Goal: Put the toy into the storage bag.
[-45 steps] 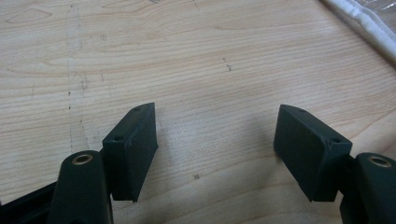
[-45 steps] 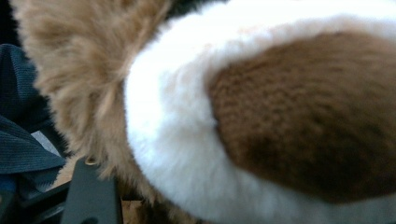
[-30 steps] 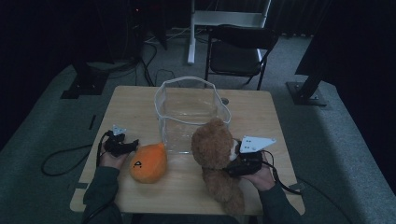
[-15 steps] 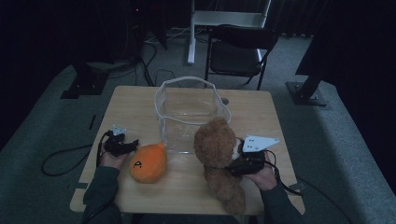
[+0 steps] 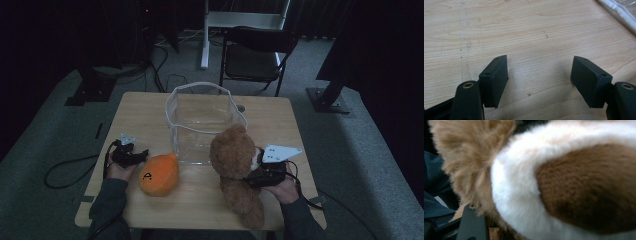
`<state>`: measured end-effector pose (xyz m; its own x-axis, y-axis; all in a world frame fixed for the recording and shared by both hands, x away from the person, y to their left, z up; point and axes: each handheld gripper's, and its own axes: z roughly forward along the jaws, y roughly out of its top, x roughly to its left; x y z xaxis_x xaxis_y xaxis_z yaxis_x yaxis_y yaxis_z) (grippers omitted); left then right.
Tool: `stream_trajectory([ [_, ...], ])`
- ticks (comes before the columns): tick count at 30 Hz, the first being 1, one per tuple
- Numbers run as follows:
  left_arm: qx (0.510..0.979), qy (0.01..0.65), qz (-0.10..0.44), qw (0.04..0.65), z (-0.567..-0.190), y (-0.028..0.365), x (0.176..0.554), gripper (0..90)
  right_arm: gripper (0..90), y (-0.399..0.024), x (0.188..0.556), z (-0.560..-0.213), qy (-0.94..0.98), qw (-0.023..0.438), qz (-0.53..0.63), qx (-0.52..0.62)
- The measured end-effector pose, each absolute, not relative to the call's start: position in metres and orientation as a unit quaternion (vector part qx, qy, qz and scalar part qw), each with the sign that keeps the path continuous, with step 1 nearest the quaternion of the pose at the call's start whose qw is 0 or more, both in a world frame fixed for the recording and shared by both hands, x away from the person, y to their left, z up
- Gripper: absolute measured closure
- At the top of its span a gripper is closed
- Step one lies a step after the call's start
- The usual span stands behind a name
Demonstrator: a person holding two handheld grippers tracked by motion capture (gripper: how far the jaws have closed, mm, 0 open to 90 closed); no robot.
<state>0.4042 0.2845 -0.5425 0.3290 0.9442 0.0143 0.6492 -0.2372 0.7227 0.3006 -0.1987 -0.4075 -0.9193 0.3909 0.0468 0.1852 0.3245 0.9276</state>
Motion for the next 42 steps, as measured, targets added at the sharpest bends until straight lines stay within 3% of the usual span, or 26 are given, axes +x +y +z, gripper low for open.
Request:
stream_trajectory([
  [42, 0.752, 0.53, 0.232, 0.316, -0.542, 0.285, 0.404, 30.6, 33.0, -0.211, 0.301, -0.404, 0.803, 0.111, 0.553, 0.191],
])
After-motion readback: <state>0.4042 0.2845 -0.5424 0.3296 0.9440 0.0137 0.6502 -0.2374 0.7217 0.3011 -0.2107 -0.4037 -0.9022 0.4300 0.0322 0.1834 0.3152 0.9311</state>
